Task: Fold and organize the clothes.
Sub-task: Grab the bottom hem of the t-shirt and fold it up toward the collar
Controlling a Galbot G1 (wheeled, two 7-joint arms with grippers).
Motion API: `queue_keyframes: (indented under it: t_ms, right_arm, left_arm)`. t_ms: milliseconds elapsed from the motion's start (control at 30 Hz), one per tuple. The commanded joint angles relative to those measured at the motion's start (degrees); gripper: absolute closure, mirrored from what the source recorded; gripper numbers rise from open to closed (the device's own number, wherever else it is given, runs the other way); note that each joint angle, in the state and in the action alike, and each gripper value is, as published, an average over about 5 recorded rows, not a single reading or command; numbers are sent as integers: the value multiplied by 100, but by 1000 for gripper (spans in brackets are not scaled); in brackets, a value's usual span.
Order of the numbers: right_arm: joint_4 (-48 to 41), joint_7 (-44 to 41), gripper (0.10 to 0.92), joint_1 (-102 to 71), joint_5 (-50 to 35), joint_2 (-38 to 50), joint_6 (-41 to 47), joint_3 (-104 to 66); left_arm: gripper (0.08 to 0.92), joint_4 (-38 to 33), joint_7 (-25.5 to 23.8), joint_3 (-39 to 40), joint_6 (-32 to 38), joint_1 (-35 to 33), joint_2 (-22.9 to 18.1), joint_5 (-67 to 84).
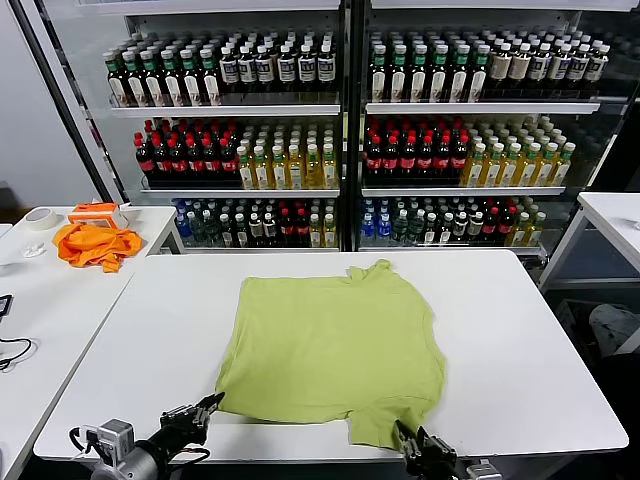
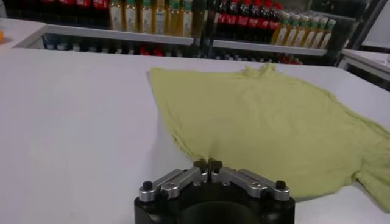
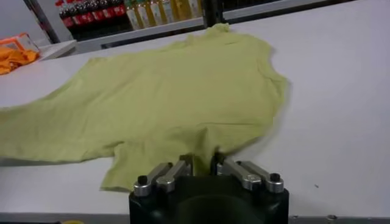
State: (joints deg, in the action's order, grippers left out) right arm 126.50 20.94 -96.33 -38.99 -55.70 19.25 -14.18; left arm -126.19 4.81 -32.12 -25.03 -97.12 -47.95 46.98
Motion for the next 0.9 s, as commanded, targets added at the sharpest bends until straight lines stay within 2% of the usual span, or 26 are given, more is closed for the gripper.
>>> queue_keyframes:
  t_ms: [33, 300, 467, 700, 900]
  right_arm:
    - [54, -12, 911, 37, -89, 19, -8, -34]
    - [746, -255, 921, -683, -199, 219, 41, -586]
    - [1314, -378, 921, -1417, -148, 353, 122, -1033]
    - [1656, -362, 921, -1684, -120, 348, 116, -1308]
    - [1332, -198, 921, -688, -554, 304, 260, -1338]
  left_arm:
    - [914, 39, -8, 13, 20, 30, -19, -43]
    - [914, 31, 36, -132, 53, -143, -15, -31]
    - [914, -112, 33, -411, 31, -467, 66, 31]
    - [914, -478, 56, -828, 0, -968, 115, 177]
    - [914, -233, 20, -715, 170, -397, 264, 378]
